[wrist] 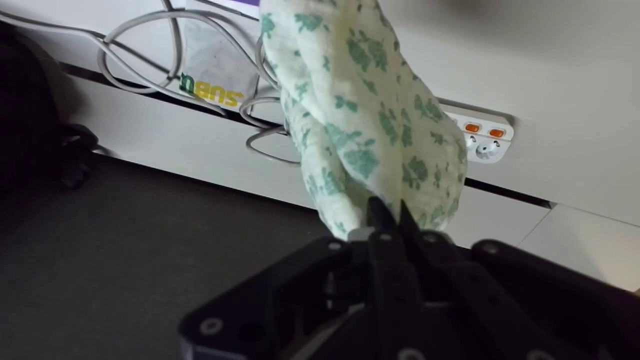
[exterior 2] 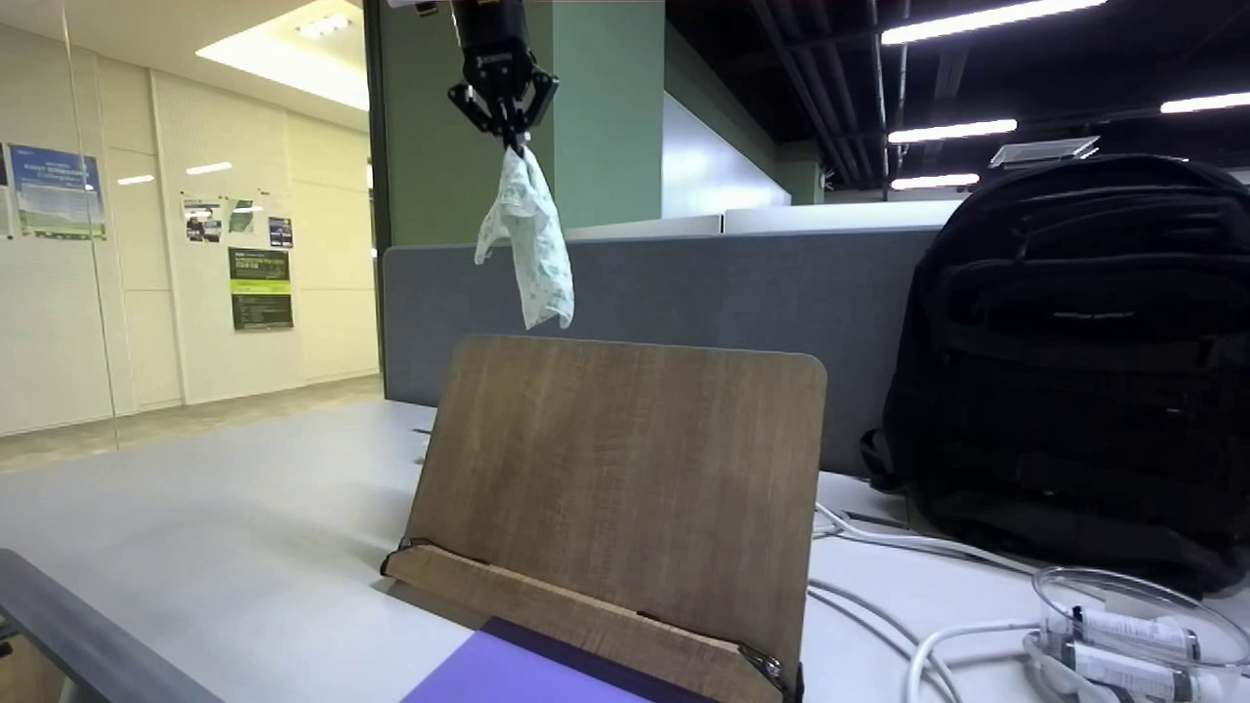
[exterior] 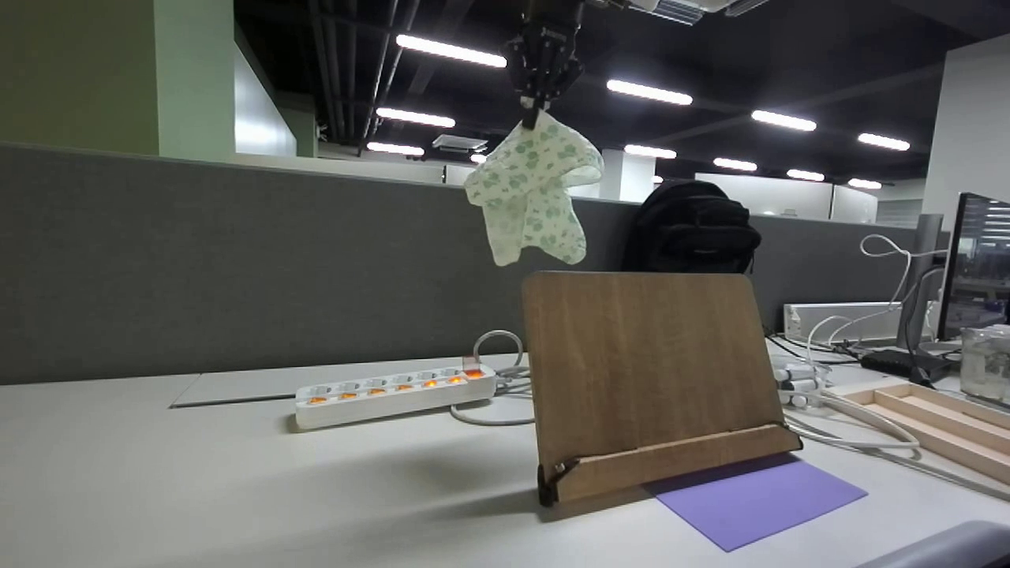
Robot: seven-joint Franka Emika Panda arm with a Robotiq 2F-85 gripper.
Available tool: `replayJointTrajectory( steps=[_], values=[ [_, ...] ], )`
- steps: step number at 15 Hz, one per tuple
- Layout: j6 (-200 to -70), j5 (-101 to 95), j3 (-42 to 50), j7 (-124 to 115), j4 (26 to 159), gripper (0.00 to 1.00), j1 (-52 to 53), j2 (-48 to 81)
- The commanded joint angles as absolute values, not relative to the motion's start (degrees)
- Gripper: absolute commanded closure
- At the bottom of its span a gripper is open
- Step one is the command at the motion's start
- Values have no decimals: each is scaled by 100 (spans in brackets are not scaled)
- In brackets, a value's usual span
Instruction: Hang the cloth on the brown stand
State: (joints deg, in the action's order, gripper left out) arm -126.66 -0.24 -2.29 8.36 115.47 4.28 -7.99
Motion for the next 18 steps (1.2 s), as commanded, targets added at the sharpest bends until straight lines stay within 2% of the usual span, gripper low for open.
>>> replayJointTrajectory(
  steps=[1,5,18],
  values=[
    [-12653,-26,-248,833,11532,97,399,-791],
    [-12650,-14,-290,951,11548,99,435,-763],
    [-11914,616,369,4503,11960,99,237,-1039]
  ],
)
